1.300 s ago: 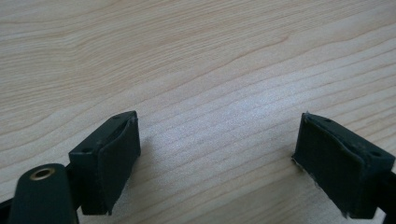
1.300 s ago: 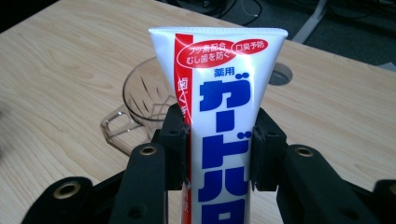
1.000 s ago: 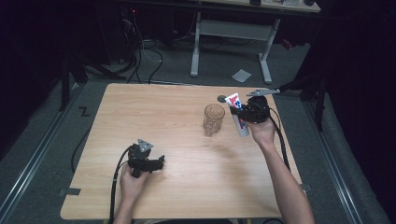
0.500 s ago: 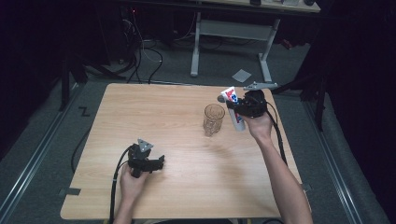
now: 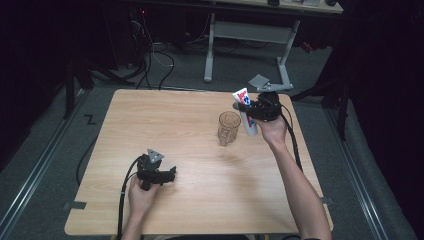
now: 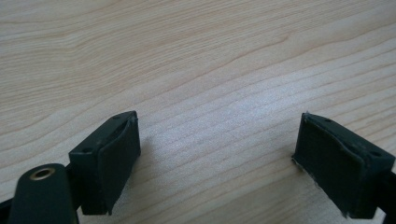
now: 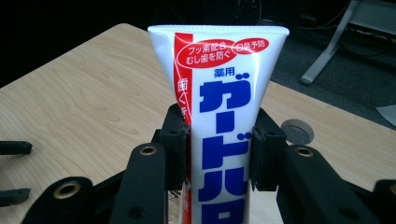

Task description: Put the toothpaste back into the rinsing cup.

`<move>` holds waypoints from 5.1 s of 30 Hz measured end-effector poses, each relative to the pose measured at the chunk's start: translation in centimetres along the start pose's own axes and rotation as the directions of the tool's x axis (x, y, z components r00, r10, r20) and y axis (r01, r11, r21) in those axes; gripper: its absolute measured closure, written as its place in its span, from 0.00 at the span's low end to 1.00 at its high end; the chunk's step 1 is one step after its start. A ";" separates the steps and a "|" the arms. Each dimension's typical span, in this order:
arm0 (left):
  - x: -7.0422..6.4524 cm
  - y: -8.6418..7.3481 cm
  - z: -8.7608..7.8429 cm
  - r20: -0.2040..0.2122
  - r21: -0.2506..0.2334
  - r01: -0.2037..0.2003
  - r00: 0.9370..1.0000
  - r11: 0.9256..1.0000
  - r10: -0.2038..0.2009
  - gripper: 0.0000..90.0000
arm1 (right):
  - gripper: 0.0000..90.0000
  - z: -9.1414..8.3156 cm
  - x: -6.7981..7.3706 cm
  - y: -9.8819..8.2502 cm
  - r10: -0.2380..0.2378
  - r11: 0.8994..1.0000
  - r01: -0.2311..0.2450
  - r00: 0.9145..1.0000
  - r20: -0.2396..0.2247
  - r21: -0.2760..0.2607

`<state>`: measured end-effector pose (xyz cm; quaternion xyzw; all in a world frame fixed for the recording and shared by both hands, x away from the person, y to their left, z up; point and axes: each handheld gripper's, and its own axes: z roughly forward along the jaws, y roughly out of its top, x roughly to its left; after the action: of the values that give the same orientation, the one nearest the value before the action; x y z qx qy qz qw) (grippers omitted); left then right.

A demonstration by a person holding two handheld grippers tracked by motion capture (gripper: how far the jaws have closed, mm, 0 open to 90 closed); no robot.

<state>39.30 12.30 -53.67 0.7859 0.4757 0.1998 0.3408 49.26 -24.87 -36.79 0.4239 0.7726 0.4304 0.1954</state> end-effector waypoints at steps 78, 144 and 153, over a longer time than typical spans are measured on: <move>0.0 0.0 0.0 -0.001 -0.002 0.000 1.000 1.000 0.000 0.16 | 0.71 5.1 2.2 2.7 -0.023 1.000 0.023 1.000 0.006 -0.017; 0.0 0.0 0.0 0.000 -0.002 0.002 1.000 1.000 -0.002 0.16 | 0.68 8.3 0.8 -0.9 0.012 0.997 -0.014 1.000 0.025 0.074; 0.0 0.0 0.0 0.000 -0.002 0.001 1.000 1.000 -0.001 0.16 | 0.68 8.5 0.8 -2.1 0.009 0.996 -0.011 0.999 0.033 0.089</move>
<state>39.28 12.27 -53.69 0.7854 0.4759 0.2002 0.3414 53.49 -20.57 -43.15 0.4430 0.7856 0.3896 0.1866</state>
